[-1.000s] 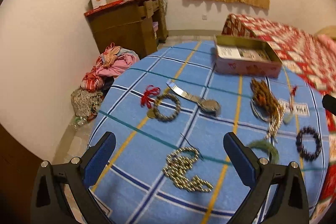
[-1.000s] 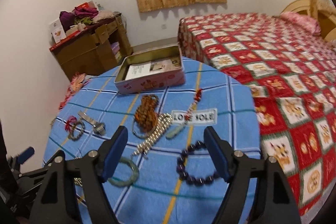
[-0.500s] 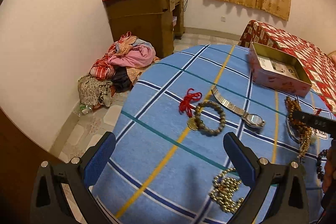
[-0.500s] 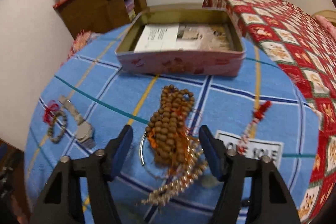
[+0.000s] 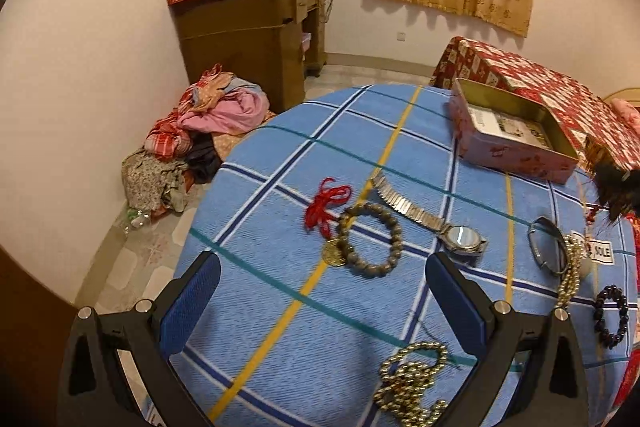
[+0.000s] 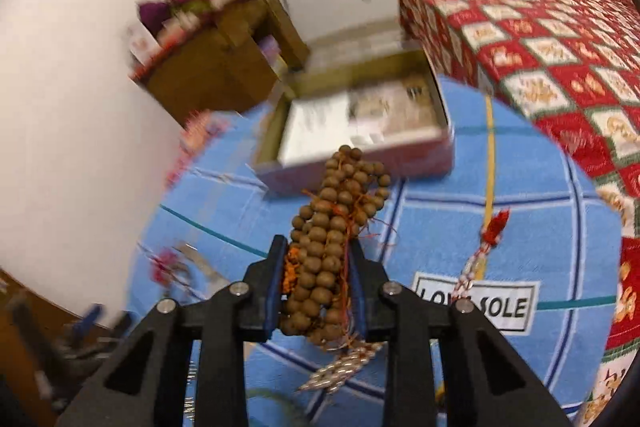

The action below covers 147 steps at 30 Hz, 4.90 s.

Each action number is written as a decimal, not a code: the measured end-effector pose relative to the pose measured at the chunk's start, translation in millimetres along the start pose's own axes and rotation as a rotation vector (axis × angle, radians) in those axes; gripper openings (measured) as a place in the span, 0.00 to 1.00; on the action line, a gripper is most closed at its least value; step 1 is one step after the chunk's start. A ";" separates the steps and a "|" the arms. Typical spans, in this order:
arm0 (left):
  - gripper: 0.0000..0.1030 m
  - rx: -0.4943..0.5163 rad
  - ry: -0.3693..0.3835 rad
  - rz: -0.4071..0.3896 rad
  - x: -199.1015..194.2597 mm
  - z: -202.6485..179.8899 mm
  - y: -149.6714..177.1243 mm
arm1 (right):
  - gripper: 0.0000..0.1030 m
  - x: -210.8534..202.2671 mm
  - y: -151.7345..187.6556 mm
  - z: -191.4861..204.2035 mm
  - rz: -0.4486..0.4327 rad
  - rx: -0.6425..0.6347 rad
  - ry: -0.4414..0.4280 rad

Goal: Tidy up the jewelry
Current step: 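Lower the right tool and grasp the brown wooden bead bracelet, then grasp the silver ring with the left tool while the right tool holds the beads, then carry beads and ring over the pink tin and open both tools inside, then withdraw both open tools from the tin back over the table, then lower the left tool and grasp the metallic bead necklace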

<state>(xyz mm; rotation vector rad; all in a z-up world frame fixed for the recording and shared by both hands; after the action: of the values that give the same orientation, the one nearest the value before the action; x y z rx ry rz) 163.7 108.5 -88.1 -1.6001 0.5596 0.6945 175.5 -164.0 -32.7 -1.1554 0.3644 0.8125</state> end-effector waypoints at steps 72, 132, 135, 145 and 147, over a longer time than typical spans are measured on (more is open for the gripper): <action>0.03 0.236 0.268 0.022 136.8 -237.4 -120.0 | 0.34 115.0 -73.7 -62.5 0.011 -0.021 0.117; 0.72 0.156 0.190 0.012 -58.4 -31.3 82.2 | 0.71 -32.5 142.6 42.6 0.016 -0.231 0.139; 0.72 0.151 0.213 0.030 -53.7 -37.2 86.0 | 0.71 -31.4 144.3 44.3 0.020 -0.231 0.131; 0.72 0.077 0.135 0.150 -3.7 -37.5 83.0 | 0.71 -31.2 143.6 43.4 0.019 -0.219 0.138; 0.71 0.129 0.100 0.127 -1.9 -41.7 86.5 | 0.71 -31.1 143.3 41.4 0.019 -0.214 0.139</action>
<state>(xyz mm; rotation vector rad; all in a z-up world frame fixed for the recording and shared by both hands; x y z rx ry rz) 106.8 55.0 -144.0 -1.4938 0.7699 0.6612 44.3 -114.1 -91.8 -1.4149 0.4109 0.8036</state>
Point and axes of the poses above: each gripper's, at about its wrist camera, not at the fingertips, and x roughly the way its jaws point, z to its left, y to its underside, the point moved 8 cm from there along x, roughly the way its jaws point, and after that the axes turned 5 degrees about -x, right-handed, at the moved point
